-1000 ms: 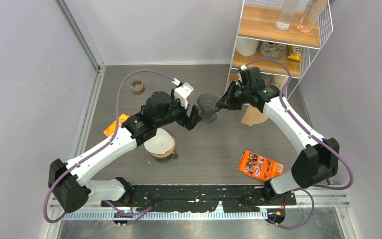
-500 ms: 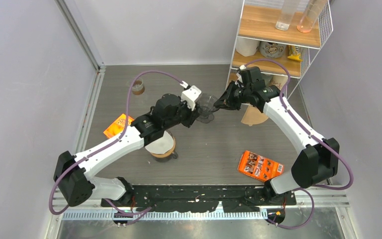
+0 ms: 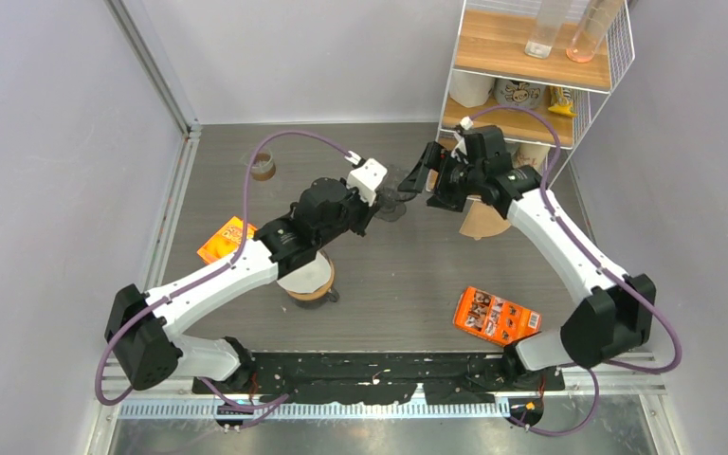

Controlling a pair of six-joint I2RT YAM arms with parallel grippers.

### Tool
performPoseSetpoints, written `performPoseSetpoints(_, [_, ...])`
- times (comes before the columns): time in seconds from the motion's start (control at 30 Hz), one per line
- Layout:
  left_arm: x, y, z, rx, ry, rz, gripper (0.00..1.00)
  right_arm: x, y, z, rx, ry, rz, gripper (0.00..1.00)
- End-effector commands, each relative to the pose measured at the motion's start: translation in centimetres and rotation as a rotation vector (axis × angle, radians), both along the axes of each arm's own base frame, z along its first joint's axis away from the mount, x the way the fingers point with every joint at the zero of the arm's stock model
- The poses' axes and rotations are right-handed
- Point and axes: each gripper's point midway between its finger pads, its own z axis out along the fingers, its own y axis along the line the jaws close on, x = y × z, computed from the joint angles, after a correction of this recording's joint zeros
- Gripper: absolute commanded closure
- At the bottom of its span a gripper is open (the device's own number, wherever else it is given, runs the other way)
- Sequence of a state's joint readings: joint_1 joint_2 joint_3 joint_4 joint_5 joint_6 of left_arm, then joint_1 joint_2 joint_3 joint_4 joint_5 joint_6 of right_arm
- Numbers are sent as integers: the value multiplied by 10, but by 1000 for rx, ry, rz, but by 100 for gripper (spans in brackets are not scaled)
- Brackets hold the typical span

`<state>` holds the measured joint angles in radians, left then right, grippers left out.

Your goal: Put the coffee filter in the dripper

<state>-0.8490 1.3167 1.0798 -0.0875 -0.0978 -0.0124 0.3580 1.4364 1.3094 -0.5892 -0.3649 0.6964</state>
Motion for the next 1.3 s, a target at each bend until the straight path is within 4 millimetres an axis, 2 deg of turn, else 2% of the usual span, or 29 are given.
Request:
performPoseSetpoints(0.0, [19, 8, 62, -117, -193, 94, 100, 11, -32, 70, -4, -286, -139, 1])
performPoseSetpoints(0.13, [27, 21, 70, -156, -217, 133, 100, 6, -64, 92, -21, -381, -265, 4])
performPoseSetpoints(0.27, [46, 56, 86, -250, -234, 221, 100, -1, -88, 91, -63, -420, -341, 5])
performPoseSetpoints(0.43, [73, 117, 109, -331, -327, 376, 100, -8, -105, 69, -112, -405, -380, 5])
performPoseSetpoints(0.57, [106, 175, 112, -341, -376, 541, 100, -10, -112, 51, -143, -387, -383, 5])
performPoseSetpoints(0.67, [126, 210, 105, -341, -402, 662, 100, -10, -115, 39, -151, -364, -381, 5])
performPoseSetpoints(0.9, [158, 263, 70, -312, -373, 785, 100, -7, -118, 31, -136, -346, -403, 5])
performPoseSetpoints(1.03, [170, 280, 50, -310, -367, 812, 100, -5, -119, 27, -129, -323, -417, 5])
performPoseSetpoints(1.17, [181, 289, 35, -290, -331, 818, 100, -2, -118, 22, -122, -303, -424, 5])
performPoseSetpoints(1.27, [182, 295, 25, -308, -301, 847, 100, 0, -113, 19, -96, -291, -416, 5])
